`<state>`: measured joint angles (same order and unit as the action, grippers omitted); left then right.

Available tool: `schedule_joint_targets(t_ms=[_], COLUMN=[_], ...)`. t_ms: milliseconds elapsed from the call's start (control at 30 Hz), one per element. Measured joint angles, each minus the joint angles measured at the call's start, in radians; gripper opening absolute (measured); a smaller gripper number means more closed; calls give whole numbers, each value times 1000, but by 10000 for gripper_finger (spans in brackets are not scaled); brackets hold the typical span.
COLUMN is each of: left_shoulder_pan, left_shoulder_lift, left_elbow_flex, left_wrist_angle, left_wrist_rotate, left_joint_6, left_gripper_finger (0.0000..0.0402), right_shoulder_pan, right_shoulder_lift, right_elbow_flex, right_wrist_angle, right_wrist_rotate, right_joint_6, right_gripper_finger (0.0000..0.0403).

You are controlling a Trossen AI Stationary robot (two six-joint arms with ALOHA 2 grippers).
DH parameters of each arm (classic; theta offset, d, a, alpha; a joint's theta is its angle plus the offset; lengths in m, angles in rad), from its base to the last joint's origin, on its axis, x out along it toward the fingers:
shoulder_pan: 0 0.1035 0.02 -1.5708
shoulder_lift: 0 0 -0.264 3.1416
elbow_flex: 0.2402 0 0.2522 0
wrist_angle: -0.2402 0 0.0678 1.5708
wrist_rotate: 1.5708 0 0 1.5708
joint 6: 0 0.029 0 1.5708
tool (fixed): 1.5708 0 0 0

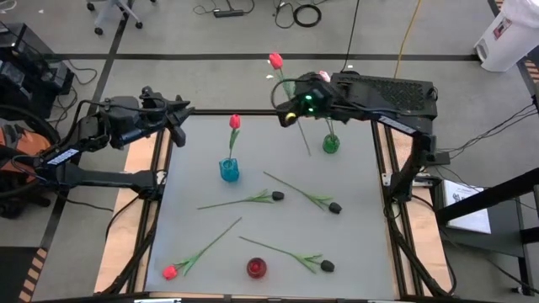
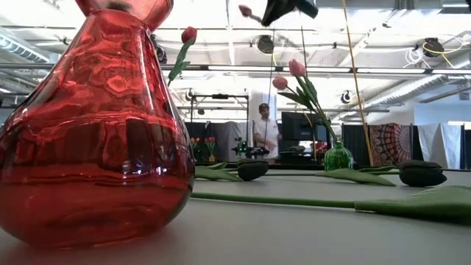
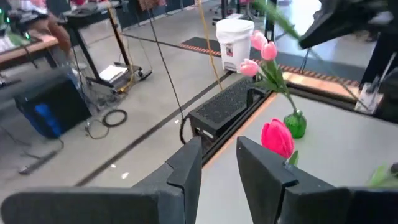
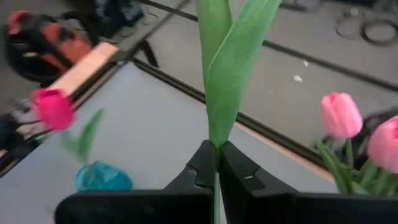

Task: Sort flowers into vase by color
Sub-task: Put the top red flower into the blue vase

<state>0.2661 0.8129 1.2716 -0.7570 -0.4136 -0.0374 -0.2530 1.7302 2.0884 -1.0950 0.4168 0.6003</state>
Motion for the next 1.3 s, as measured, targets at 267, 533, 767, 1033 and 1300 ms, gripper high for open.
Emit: schedule_joint_targets(t_ms=[267,533,767,1033,1300], left_shoulder_pan=[0,0,0,0,0], left_shoulder_lift=[1,3,3,3,3], left_elbow_flex=[0,0,0,0,0], left_wrist_angle=[33,47,45,45,45], left_wrist_rotate=[180,232,231,231,231], left_joint_6=[-126,-250,-298,-298,-298], left_gripper_finger=[109,109,109,109,109], right_shoulder_pan=[57,78,78,78,78], right_shoulder_lift=[-146,-284,-421,-690,-936], right_elbow_flex=[0,-1,-28,-225,-657], right_wrist_angle=[-64,-203,-265,-198,305], right_wrist_rotate=[0,10,10,-14,-215], right_joint_6=[-135,-205,-320,-374,-376], right_gripper_finger=[0,0,0,0,0])
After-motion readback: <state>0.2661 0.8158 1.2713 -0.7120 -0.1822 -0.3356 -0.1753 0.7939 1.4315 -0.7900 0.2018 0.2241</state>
